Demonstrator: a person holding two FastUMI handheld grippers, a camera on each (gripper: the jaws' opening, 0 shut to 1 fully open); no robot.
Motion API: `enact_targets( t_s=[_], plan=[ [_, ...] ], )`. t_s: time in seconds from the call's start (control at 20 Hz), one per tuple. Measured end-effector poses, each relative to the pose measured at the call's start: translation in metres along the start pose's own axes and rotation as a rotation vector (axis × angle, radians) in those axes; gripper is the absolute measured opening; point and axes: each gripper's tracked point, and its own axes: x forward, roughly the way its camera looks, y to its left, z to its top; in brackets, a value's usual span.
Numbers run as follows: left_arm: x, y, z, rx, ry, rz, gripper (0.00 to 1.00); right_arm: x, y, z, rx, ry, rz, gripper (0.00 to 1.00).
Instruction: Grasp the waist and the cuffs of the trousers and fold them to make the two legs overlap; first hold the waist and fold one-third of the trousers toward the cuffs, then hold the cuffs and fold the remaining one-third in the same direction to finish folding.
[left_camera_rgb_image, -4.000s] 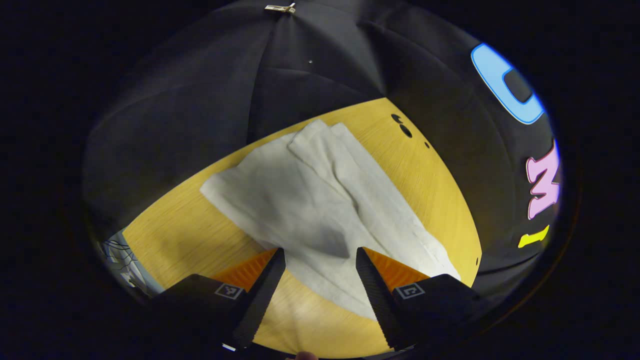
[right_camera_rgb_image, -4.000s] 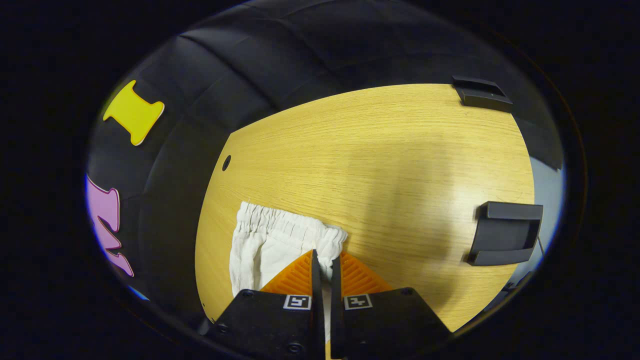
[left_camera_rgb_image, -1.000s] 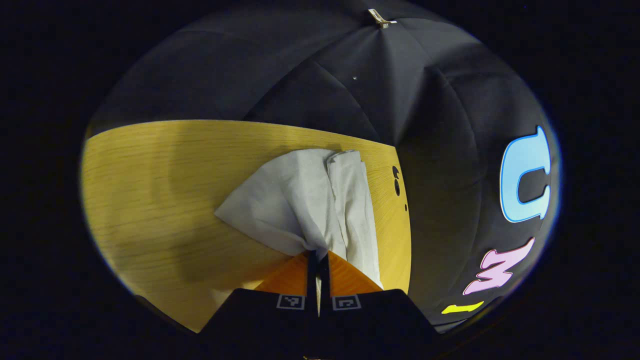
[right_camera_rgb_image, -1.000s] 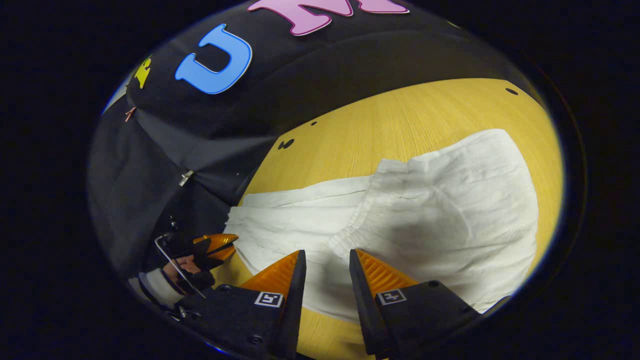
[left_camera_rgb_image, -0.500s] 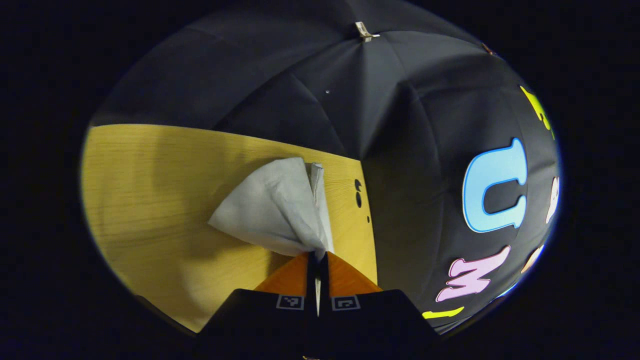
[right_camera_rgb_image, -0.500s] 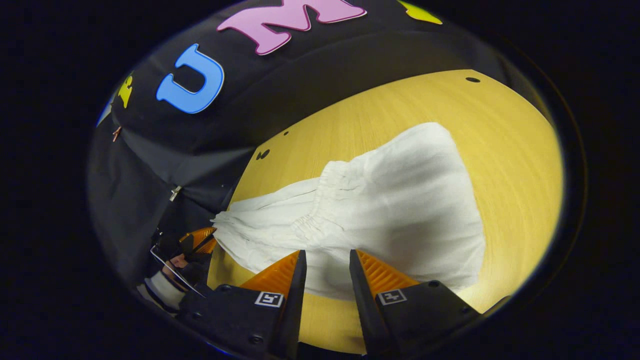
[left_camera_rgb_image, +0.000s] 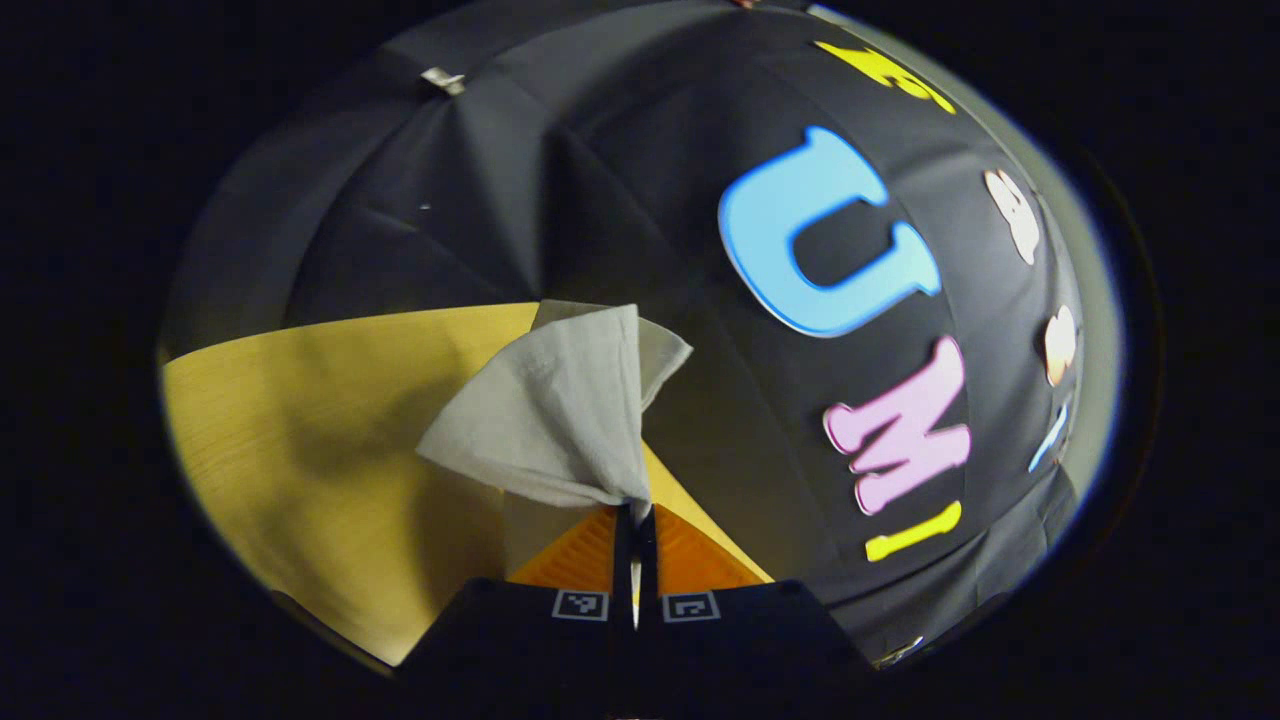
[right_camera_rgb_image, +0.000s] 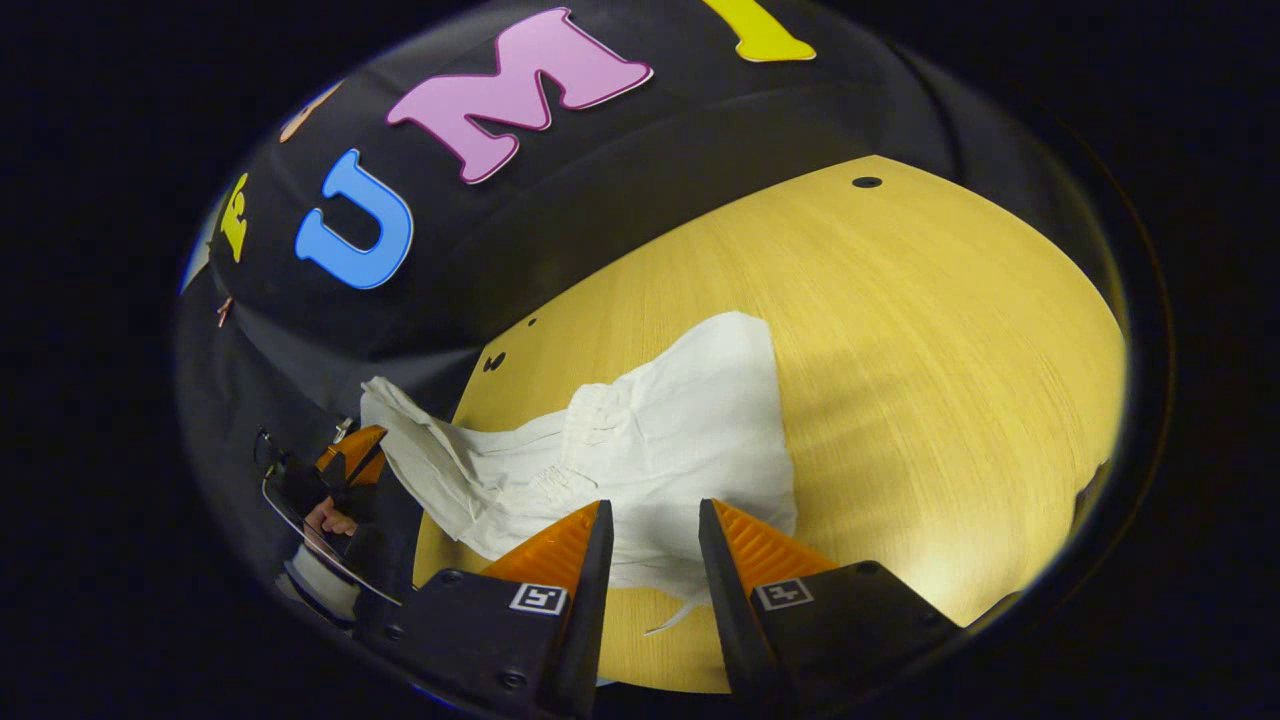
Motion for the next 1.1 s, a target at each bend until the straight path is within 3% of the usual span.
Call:
enact_targets(
  t_s=[0.2,0.45,0.75,1.0,1.1],
  plan=[
    [0.013,-0.053,-0.056,0.061,0.088,-0.096,0.05,-0.014,-0.027,0.011,0.008,-0.017,-0.026,0.53],
    [0.017,-0.086,-0.142,0.134,0.245,-0.150,0.05,-0.030,-0.061,0.014,0.044,-0.025,-0.060,0.53],
    [-0.006,-0.084,-0.239,0.268,0.455,-0.171,0.06,-0.044,-0.090,0.020,0.059,-0.035,-0.085,0.53],
    [-0.011,-0.058,-0.288,0.562,0.553,-0.150,0.05,-0.048,-0.102,0.021,0.065,-0.026,-0.097,0.53],
    [-0.011,-0.049,-0.296,0.762,0.551,-0.152,0.06,-0.050,-0.107,0.020,0.060,-0.023,-0.103,0.53]
  ],
)
